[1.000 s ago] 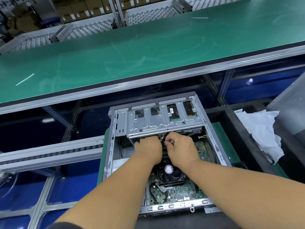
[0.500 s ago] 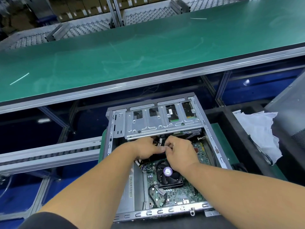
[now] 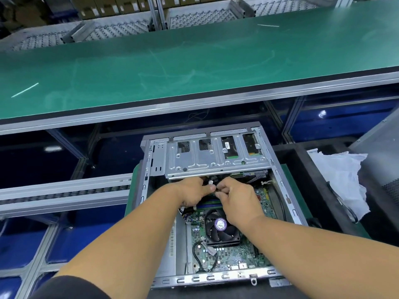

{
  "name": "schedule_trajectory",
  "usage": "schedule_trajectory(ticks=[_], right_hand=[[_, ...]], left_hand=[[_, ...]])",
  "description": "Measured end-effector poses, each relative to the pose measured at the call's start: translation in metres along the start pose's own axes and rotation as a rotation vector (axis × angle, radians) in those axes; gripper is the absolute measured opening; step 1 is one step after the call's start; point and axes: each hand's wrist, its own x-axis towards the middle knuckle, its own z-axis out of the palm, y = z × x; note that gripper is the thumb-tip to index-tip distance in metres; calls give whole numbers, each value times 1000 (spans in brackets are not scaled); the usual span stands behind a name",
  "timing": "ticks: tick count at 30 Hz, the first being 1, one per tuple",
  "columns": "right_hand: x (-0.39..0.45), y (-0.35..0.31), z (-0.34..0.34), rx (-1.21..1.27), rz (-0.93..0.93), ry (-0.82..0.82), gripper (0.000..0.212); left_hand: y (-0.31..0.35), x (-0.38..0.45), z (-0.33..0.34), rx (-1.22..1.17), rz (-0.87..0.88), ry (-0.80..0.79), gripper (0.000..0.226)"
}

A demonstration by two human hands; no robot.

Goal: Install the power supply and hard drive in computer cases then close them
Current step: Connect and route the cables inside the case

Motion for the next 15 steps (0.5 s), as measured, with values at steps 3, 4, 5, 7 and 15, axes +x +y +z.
schedule_trajectory(ticks=[3, 4, 5, 7, 15], right_hand=[[0, 3, 1, -8, 10, -2, 11], [0, 4, 2, -12, 16, -2, 12], [1, 4, 2, -13, 24, -2, 12], [1, 6, 3, -8, 40, -4, 12], [3, 7, 6, -9, 68, -7, 12]], left_hand=[[-1, 1, 1, -24, -4, 5, 63], [-1, 1, 1, -27, -3, 5, 65], [-1, 1, 1, -28, 0, 6, 67], [-2, 2, 1, -25, 5, 5, 68], [-2, 1, -1, 4, 14, -25, 66]])
